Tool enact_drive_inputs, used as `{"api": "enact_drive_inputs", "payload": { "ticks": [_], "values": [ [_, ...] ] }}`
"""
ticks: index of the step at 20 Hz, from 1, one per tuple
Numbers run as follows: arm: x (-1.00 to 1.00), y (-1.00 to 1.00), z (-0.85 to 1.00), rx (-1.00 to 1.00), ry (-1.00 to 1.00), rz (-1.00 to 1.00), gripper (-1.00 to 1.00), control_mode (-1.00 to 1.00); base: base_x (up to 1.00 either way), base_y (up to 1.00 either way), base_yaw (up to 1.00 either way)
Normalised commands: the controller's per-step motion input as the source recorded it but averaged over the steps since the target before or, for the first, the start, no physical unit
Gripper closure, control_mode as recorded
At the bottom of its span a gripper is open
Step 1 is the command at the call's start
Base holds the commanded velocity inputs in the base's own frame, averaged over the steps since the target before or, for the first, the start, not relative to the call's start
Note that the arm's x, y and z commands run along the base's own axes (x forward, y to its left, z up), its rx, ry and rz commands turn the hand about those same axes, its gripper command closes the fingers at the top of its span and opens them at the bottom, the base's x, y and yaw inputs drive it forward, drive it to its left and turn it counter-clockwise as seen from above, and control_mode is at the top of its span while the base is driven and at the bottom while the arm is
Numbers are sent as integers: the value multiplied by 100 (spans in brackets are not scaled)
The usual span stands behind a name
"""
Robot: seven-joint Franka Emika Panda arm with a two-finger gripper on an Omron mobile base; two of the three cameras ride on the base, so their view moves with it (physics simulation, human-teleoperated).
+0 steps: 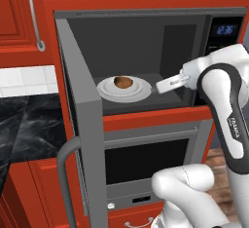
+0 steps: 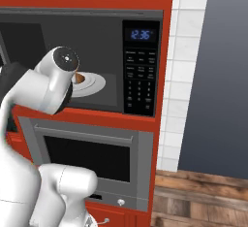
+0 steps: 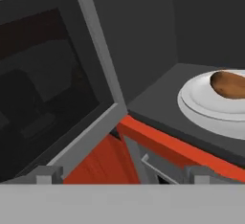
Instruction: Retrieve the reheated potato from the microwave, then place the potato, cheese, and condiment on the cutting board.
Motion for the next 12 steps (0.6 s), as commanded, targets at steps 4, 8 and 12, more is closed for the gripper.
{"api": "enact_drive_inputs", "payload": {
  "ticks": [4, 8, 12],
  "values": [
    [47, -4, -12, -7, -5, 9, -100, -100, 0, 0, 0],
    [47, 0, -19, -6, -13, 10, -100, -100, 0, 0, 0],
    [42, 6, -20, -7, -16, 6, -100, -100, 0, 0, 0]
  ]
}}
